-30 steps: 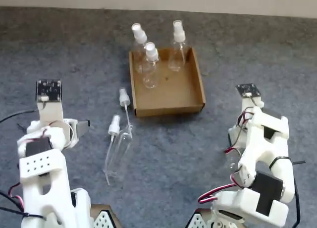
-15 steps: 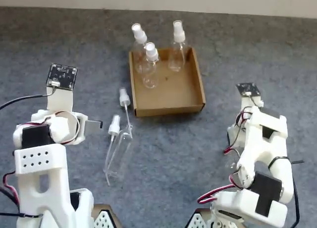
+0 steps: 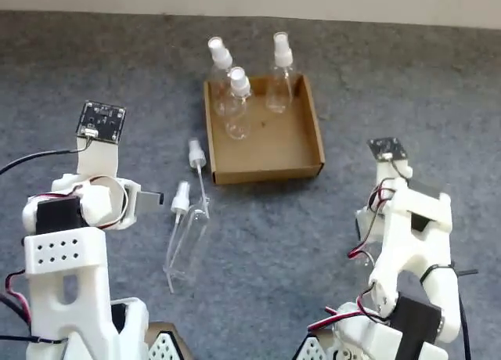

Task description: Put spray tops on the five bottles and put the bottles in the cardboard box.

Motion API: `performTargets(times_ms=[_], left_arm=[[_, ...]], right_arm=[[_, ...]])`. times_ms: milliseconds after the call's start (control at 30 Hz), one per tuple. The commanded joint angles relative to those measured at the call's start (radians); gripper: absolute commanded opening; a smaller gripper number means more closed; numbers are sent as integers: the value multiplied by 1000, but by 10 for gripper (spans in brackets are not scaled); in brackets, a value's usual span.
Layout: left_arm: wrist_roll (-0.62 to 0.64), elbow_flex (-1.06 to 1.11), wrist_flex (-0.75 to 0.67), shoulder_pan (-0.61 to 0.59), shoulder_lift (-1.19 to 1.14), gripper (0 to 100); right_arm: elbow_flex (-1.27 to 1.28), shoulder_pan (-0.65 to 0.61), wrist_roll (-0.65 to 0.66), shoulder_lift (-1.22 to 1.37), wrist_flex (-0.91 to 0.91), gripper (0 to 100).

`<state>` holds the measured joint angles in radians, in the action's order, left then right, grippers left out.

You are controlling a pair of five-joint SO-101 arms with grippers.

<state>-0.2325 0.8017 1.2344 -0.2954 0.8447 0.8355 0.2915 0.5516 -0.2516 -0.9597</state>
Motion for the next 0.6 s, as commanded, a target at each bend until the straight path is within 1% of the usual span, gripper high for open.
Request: performTargets(times_ms=[0, 333, 467, 567], left_arm=[[-8, -35, 0, 19, -2, 323], [-8, -35, 15, 18, -2, 323], [-8, -35, 14, 16, -2, 323], [-8, -35, 8, 18, -2, 323]], right_arm=[[22, 19, 11, -41, 42, 163], [42, 24, 12, -50, 19, 163], [38, 24, 71, -50, -116, 162], [1, 19, 94, -68, -200, 124]])
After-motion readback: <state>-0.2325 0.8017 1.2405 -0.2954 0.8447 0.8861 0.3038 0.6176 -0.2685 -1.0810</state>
